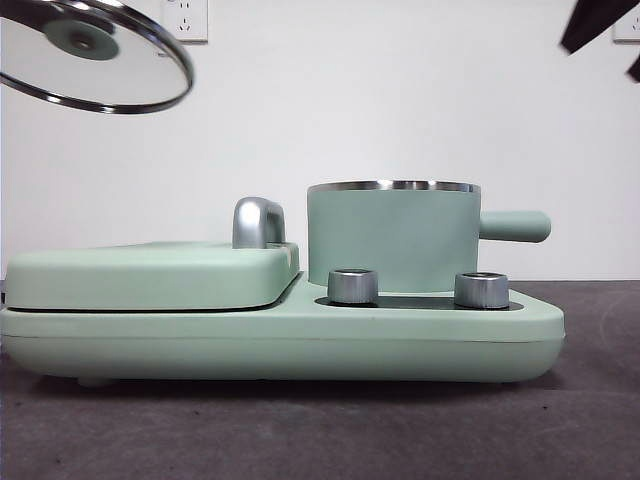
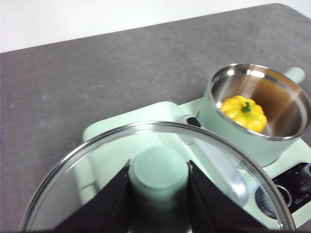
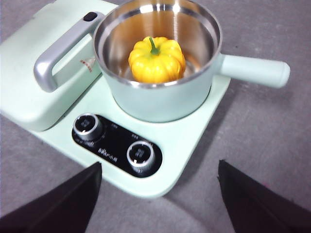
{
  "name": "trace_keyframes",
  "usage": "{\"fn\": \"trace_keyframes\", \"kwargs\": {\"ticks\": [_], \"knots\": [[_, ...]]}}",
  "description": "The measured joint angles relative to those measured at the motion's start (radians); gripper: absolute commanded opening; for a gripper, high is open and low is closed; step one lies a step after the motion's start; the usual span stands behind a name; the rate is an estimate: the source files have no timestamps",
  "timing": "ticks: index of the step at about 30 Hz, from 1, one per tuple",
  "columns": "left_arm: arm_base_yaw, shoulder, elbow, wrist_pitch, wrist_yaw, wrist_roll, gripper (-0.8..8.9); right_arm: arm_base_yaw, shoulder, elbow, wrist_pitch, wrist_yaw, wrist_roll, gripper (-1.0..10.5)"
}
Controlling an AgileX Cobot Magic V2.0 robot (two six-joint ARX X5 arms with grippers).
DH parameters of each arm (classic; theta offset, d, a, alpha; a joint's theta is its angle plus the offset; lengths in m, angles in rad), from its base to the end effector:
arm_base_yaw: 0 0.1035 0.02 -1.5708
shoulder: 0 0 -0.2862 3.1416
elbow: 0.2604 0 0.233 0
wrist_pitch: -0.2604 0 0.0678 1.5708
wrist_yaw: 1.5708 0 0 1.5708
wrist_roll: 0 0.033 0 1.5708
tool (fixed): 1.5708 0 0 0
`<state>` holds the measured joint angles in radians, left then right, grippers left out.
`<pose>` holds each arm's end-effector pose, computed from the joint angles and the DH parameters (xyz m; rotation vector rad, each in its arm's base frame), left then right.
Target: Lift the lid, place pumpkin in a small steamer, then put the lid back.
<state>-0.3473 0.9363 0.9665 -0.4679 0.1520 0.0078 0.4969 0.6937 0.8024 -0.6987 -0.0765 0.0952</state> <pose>0.1530 -0.0607 0.3582 0.0506 0.4382 -0.4930 0.0875 0.0503 0.3145 -0.0348 0.6102 0.5277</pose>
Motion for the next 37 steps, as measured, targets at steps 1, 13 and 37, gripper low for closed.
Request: {"fn": "trace_keyframes", "kwargs": {"ticks": [1,13,37], "knots": [[-0.011,0.011,0.0,0.01,0.0,0.0,0.09,0.0,-0.018,-0.003,-0.009,0.0,0.005,3.7],[-0.155,0.233,0.0,0.299,0.021,0.0,0.09,0.0,-0.15,-0.004,-0.138,0.054,0.044,3.7],[-0.337,0.631,0.156,0.674,0.002,0.064,0.09,0.0,-0.15,-0.005,-0.171,0.084,0.052,3.7]]}}
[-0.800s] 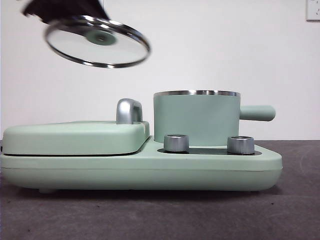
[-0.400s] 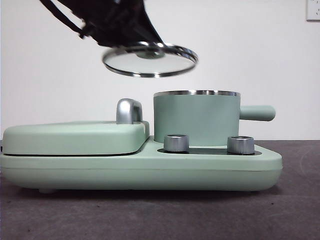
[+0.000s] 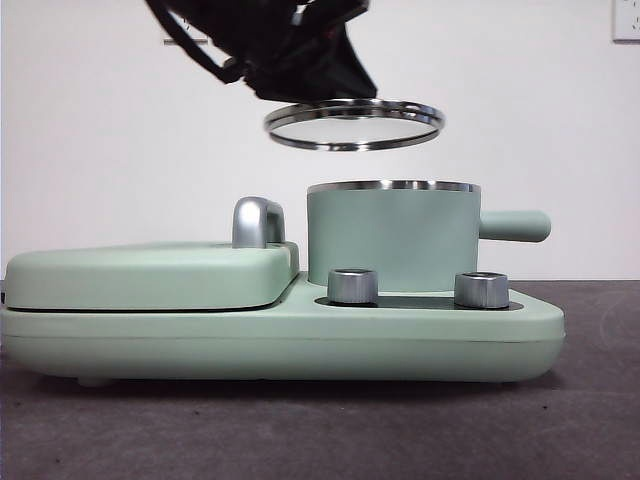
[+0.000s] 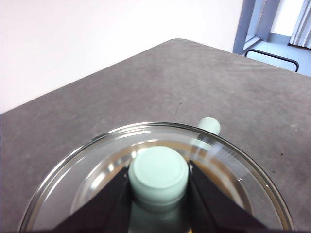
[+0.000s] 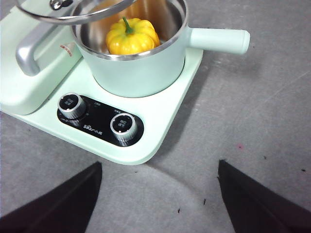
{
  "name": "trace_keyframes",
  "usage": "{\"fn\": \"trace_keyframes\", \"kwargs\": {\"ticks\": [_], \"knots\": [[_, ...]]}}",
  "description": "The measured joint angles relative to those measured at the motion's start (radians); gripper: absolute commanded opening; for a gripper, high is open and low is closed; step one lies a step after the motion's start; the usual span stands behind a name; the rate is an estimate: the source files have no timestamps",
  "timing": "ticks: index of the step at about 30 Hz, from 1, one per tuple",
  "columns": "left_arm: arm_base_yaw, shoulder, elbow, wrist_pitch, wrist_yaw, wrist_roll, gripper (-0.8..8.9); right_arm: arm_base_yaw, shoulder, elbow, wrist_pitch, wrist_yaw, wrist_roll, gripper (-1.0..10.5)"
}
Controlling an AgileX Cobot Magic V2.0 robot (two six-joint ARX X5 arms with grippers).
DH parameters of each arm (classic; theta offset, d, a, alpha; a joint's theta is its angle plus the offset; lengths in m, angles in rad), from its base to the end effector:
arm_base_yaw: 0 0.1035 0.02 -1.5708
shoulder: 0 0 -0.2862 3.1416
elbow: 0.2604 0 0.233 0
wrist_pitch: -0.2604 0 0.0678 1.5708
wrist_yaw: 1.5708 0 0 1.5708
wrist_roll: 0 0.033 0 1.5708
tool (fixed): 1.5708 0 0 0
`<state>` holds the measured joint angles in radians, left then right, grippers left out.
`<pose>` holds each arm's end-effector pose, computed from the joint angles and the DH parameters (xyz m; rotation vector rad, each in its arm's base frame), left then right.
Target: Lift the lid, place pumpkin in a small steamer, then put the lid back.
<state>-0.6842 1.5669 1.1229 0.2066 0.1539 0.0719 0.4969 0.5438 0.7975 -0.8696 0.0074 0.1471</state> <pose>0.2646 -0.2223 0.3235 0.1314 0.2059 -0.8425 0.0531 0.0285 0.3079 -0.0153 0.6348 0.4278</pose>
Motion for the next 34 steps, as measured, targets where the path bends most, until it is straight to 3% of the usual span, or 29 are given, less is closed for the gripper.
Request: {"fn": "trace_keyframes", "kwargs": {"ticks": [19,34], "knots": [[-0.021,0.148,0.034,0.17,0.017,0.037,0.08,0.0,0.0,0.0,-0.006,0.018,0.0,3.7],[-0.02,0.161,0.034,0.136,0.017,0.04,0.09,0.0,0.0,0.0,-0.006,0.043,0.0,3.7]]}}
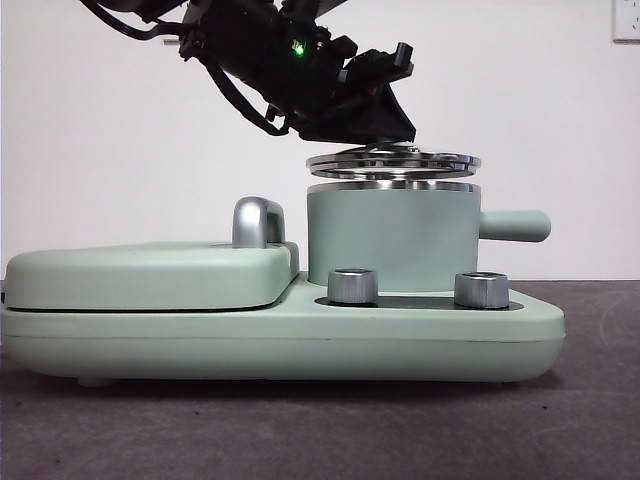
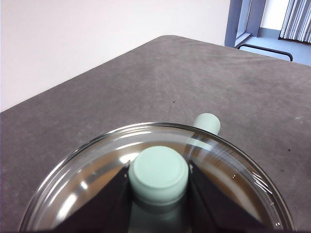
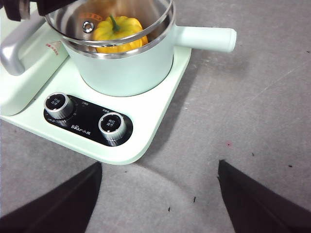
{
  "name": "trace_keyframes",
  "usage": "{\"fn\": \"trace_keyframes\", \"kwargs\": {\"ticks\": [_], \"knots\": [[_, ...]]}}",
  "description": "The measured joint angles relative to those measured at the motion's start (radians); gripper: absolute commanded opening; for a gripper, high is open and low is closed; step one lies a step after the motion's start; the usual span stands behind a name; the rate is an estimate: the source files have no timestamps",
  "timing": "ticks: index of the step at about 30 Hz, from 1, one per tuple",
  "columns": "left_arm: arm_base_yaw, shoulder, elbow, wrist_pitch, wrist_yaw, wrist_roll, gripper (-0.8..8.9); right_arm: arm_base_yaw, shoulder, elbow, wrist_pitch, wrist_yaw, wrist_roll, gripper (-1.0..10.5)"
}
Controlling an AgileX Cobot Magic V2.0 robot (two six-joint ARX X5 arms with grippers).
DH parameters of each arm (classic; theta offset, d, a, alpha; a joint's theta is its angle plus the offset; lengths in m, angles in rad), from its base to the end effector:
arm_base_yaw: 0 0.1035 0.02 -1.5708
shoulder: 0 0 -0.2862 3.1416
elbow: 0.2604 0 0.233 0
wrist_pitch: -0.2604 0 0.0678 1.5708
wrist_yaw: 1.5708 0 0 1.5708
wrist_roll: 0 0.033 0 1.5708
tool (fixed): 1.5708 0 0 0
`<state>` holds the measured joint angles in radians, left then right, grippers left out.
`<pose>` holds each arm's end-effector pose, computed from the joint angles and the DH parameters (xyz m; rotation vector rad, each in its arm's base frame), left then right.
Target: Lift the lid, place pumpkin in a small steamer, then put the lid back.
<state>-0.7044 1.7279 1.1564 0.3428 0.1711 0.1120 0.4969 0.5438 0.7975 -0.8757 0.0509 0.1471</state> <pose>0.2892 -0.2531 0.2921 0.1665 0.1788 -0.8839 0.0534 0.0271 0.3074 -0.0293 0.6330 0.3854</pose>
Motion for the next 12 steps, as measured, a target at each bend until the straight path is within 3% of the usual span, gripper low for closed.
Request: {"fn": "trace_keyframes", "kwargs": {"ticks": [7,12], "knots": [[0.0,0.022,0.0,0.004,-0.005,0.005,0.09,0.0,0.0,0.0,0.0,0.002,0.0,3.7],[0.003,0.022,0.0,-0.004,-0.016,0.053,0.09,0.0,0.0,0.0,0.0,0.006,0.0,3.7]]}}
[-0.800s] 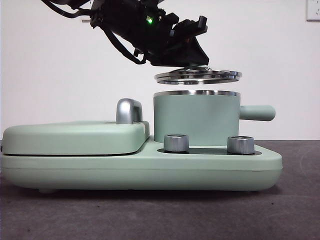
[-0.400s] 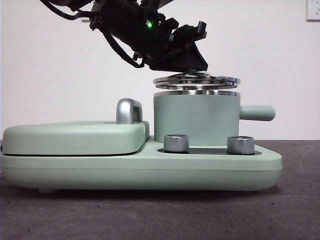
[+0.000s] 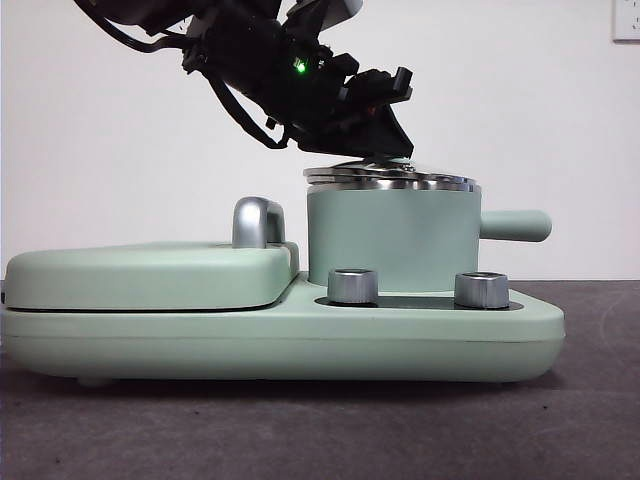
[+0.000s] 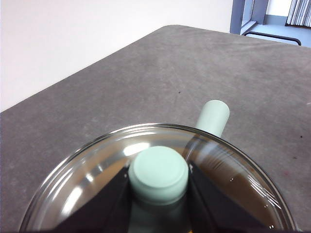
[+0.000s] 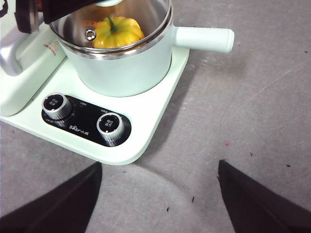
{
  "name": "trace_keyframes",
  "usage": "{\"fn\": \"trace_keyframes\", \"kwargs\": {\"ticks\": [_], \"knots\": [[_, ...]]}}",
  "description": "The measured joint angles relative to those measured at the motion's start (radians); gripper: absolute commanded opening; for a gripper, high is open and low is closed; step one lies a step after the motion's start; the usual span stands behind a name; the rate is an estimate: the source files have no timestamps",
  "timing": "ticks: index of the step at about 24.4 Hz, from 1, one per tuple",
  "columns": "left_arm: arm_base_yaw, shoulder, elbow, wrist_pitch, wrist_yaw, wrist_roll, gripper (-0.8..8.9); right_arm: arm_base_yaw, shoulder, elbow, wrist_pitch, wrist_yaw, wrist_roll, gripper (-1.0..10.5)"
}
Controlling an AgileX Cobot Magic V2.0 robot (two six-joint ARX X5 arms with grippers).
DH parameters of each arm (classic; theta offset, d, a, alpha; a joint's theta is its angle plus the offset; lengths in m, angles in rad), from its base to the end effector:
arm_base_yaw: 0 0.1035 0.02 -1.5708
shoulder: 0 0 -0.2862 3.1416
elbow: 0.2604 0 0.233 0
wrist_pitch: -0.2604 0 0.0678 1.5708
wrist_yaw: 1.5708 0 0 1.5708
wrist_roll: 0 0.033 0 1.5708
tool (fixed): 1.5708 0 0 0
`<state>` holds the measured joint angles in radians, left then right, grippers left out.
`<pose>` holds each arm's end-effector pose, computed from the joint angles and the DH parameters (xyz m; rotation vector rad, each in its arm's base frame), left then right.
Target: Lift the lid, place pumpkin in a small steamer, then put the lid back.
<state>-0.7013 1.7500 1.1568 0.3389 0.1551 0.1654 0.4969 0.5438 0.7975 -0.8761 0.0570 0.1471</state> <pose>0.2935 -0.2545 0.2837 0.2251 0.1816 -0.8714 0.0535 0.0269 0.3074 -0.0311 0.6322 0.3795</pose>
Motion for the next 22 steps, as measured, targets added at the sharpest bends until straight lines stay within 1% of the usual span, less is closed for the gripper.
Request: {"fn": "trace_keyframes", "kwargs": {"ticks": [5,11,14,22], "knots": [[0.003,0.0,0.005,-0.017,0.006,-0.005,0.08,0.0,0.0,0.0,0.0,0.019,0.0,3.7],[0.007,0.0,0.005,-0.018,0.024,-0.045,0.08,0.0,0.0,0.0,0.0,0.022,0.0,3.7],[0.007,0.0,0.005,-0.018,0.027,-0.051,0.08,0.0,0.0,0.0,0.0,0.022,0.0,3.7],[0.007,0.022,0.005,0.024,0.032,-0.06,0.08,0.0,0.0,0.0,0.0,0.022,0.0,3.7]]}}
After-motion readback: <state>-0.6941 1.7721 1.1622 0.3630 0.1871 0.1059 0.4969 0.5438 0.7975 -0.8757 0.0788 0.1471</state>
